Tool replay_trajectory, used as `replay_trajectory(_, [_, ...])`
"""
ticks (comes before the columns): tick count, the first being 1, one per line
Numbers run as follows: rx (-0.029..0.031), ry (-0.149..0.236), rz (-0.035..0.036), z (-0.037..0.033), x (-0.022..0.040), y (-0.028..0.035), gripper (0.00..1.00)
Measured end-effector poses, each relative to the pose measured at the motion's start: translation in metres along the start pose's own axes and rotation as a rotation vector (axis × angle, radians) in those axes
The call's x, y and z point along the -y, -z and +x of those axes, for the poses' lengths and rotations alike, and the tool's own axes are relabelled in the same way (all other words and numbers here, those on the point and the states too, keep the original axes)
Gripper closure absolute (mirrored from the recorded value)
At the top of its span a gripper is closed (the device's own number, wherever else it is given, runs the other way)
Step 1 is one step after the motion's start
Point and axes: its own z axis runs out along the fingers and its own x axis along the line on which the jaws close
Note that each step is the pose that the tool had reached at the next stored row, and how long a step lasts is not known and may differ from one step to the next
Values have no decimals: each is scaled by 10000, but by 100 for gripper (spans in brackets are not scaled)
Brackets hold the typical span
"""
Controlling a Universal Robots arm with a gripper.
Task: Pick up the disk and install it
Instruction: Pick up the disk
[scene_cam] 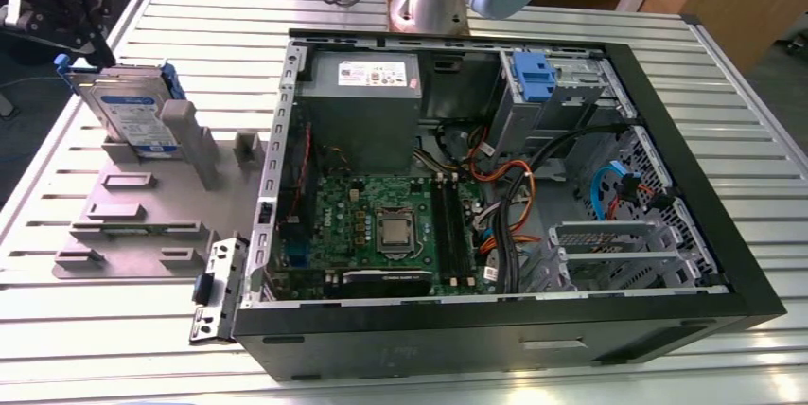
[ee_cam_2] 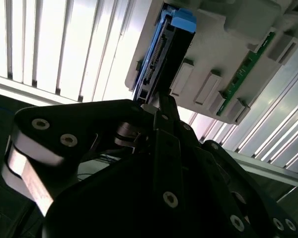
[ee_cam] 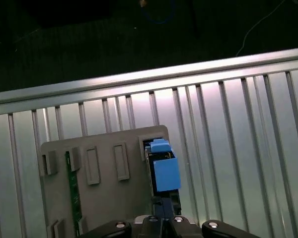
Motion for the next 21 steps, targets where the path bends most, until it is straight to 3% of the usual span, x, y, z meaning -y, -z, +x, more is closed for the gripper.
replay_trajectory(4, [18, 2, -5, 0, 0, 1, 89])
replay_trajectory(6, [251, 16, -43, 0, 0, 0, 89])
replay_trajectory(7, [292, 22, -51, 1, 1, 0, 89])
replay_trajectory(9, [301, 61, -55, 1, 0, -1, 89])
replay_trajectory(14, [281, 582, -76, 1, 1, -9, 89])
replay_trajectory(21, [279, 612, -76, -7, 16, -11, 89])
